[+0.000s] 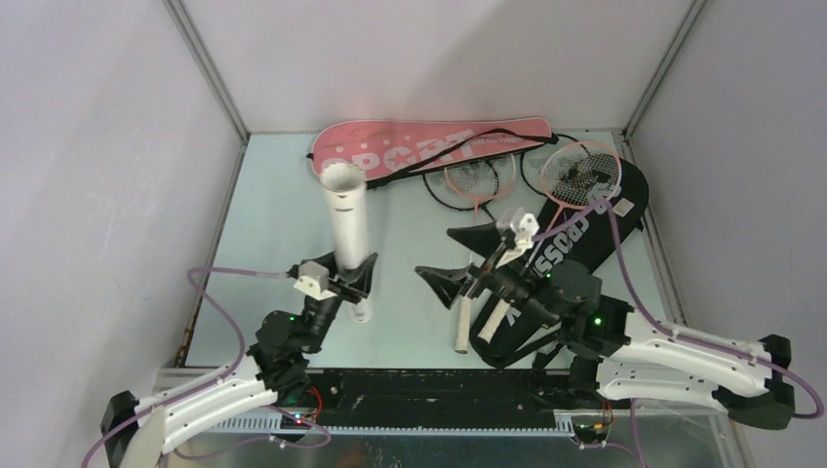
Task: Pack up the badminton gear
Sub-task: Adjust the shuttle tube, then close the lid on the shuttle tube.
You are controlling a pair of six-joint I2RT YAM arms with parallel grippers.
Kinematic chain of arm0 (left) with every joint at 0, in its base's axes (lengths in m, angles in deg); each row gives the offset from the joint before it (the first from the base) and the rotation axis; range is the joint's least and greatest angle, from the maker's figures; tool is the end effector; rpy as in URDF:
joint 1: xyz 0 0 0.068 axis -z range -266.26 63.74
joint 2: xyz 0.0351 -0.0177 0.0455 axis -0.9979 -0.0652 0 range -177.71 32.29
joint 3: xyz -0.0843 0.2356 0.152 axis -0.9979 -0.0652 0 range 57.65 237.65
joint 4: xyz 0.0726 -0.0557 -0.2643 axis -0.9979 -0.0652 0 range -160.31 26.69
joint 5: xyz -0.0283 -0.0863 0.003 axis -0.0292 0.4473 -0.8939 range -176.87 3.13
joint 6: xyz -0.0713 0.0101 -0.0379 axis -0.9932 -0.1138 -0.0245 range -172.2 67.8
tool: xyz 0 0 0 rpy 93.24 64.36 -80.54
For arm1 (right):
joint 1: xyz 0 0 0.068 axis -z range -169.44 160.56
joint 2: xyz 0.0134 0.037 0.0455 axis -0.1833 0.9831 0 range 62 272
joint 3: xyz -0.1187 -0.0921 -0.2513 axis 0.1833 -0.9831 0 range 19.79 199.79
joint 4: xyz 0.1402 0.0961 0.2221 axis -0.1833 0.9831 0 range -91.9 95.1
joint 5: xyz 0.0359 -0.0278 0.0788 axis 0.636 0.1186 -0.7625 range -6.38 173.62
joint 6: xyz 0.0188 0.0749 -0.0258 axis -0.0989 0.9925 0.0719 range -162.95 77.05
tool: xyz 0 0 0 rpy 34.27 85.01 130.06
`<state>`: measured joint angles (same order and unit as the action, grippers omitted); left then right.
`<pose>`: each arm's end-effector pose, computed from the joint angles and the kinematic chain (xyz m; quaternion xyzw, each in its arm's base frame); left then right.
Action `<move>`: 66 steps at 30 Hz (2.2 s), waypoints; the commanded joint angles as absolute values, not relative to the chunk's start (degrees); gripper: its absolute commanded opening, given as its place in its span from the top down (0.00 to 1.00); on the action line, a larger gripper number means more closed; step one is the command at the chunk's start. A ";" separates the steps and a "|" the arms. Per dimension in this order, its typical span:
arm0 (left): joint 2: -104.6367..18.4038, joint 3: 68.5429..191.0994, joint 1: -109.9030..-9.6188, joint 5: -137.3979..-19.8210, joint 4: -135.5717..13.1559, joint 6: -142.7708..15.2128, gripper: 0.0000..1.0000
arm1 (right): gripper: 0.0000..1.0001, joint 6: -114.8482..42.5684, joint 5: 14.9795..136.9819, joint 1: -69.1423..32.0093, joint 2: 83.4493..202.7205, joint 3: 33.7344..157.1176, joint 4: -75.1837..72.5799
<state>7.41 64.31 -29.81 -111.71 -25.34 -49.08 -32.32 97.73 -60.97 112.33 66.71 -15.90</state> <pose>0.1140 -0.1183 0.2542 0.1265 0.5750 -0.2478 0.7694 0.0942 0.2276 0.4030 -0.2398 0.5944 0.4426 0.6271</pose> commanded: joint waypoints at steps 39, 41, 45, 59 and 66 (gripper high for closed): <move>15.43 64.33 -31.59 -123.13 -22.92 -36.66 0.85 | 0.42 -24.88 87.55 -20.70 153.36 76.11 25.76; 16.39 64.19 -31.59 -122.35 -23.72 -37.07 0.85 | 0.44 -26.19 87.57 -21.32 154.61 76.92 26.36; 16.95 64.27 -31.59 -120.94 -24.84 -37.29 0.85 | 0.46 -29.11 87.44 -23.13 157.01 78.20 27.31; 16.03 64.43 -31.57 -120.22 -25.23 -36.97 0.85 | 0.76 -31.74 91.43 -24.26 164.45 80.57 26.59; 16.35 64.31 -31.59 -117.87 -26.22 -36.79 0.85 | 1.00 -30.74 92.57 -25.64 162.35 80.59 26.32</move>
